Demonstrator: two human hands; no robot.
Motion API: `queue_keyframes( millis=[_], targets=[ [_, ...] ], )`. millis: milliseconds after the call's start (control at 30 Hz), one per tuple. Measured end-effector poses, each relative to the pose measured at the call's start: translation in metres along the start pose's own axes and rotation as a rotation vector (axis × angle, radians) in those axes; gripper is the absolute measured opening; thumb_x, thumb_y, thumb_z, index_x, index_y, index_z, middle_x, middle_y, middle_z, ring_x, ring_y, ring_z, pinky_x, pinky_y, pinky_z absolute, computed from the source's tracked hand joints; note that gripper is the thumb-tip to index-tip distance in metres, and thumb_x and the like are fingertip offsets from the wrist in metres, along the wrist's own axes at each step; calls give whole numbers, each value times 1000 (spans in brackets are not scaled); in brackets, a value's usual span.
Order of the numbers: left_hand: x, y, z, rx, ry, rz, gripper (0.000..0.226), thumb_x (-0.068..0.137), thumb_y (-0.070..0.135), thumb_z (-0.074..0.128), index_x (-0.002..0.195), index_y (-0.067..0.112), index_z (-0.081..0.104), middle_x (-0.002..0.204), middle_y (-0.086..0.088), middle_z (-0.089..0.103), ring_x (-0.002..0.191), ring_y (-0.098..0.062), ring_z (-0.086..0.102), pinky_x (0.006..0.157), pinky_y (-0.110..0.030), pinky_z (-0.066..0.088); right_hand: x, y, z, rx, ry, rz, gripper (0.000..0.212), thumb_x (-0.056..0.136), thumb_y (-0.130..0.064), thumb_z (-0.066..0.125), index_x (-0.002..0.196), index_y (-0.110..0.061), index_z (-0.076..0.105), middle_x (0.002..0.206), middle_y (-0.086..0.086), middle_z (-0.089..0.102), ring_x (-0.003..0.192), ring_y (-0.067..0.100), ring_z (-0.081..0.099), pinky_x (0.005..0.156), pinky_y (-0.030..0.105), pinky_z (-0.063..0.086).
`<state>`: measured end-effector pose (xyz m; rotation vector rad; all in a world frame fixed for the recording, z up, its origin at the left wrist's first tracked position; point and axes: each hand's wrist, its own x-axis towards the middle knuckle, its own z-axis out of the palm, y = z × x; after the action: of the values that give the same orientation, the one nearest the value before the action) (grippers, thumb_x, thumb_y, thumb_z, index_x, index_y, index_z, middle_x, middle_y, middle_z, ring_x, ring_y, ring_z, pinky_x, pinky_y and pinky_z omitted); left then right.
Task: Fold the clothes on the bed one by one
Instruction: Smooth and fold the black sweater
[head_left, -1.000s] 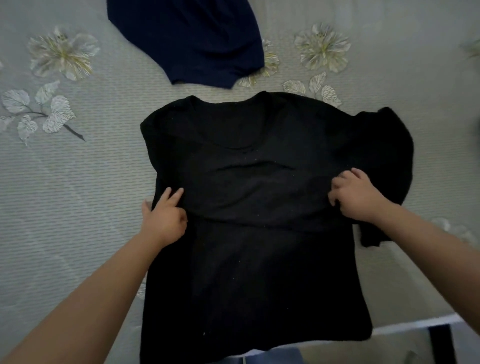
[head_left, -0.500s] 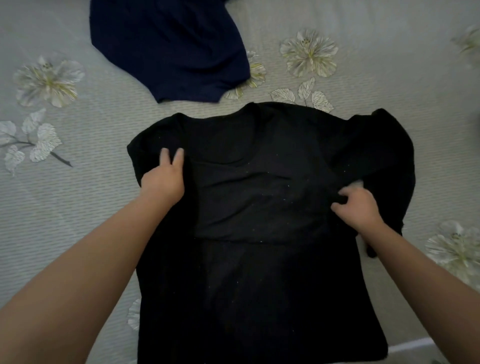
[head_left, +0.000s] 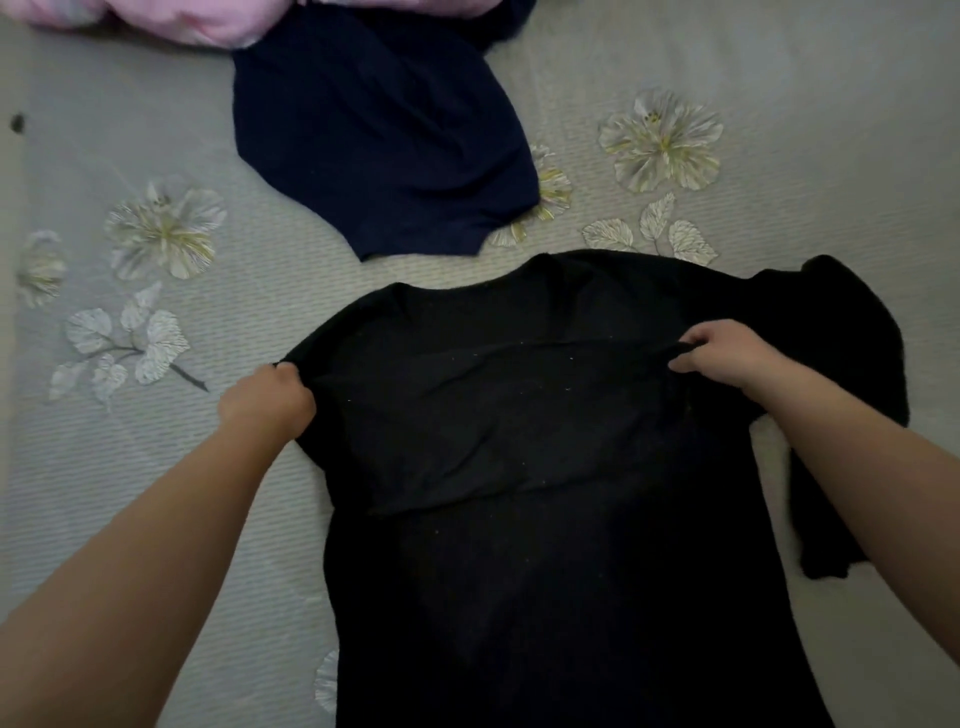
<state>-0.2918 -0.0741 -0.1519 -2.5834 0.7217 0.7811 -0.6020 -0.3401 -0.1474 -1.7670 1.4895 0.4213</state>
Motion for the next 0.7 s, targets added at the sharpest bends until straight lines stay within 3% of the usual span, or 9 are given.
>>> queue_keyframes(
  millis=[67,133,267,367,467,533,600,700],
  targets=[
    [8,-1,1,-10,3,-18,33,91,12,38,122,-1,43,128,-23,44,119,-40,44,94,-45,36,16,-6,1,-97,60,-4,22,79,-14,69,98,-3,64,88,10,60,91,28,58,81,30,45],
    [11,-1,5,-37,23,-49,37,91,9,37,127,0,38,131,-22,39,121,-39,41,96,-47,35,22,-10,7,-193,160,-20,34,82,-23,65,113,-9,59,109,14,60,110,32,53,97,41,39],
    [-4,5,21,-107,289,10,39,87,0,42,126,-3,40,135,-29,33,119,-44,37,93,-53,33,7,-8,28,-390,395,-169,46,87,-21,57,128,-2,48,127,25,48,119,40,42,98,48,33],
    [-33,17,41,-259,467,305,41,84,4,52,122,-13,49,132,-38,39,121,-54,39,98,-59,34,-21,5,57,-391,481,-376,46,83,-15,61,124,4,51,133,28,46,127,42,39,104,55,26],
    [-75,25,87,-151,316,583,57,88,36,35,120,-7,55,130,-32,48,120,-51,43,96,-60,35,-46,26,91,-509,425,-522,51,77,-19,67,122,2,56,132,30,47,123,50,42,96,66,30],
    [-95,22,109,-34,137,557,79,92,55,6,129,1,50,138,-25,42,128,-44,38,102,-54,30,-52,39,103,-569,263,-458,55,83,-22,66,131,-3,48,141,27,37,131,47,32,102,65,23],
    [-102,17,124,-4,83,498,92,88,60,-11,131,2,47,139,-23,41,129,-42,37,104,-54,28,-49,49,106,-597,174,-394,58,91,-30,53,142,-11,32,152,19,18,141,38,13,110,58,10],
    [-99,16,129,-7,21,450,110,69,70,-30,143,10,26,152,-15,18,142,-33,11,113,-48,7,-42,50,98,-561,85,-387,59,96,-38,38,147,-21,14,156,7,-2,144,25,-6,113,47,-4]
  ],
)
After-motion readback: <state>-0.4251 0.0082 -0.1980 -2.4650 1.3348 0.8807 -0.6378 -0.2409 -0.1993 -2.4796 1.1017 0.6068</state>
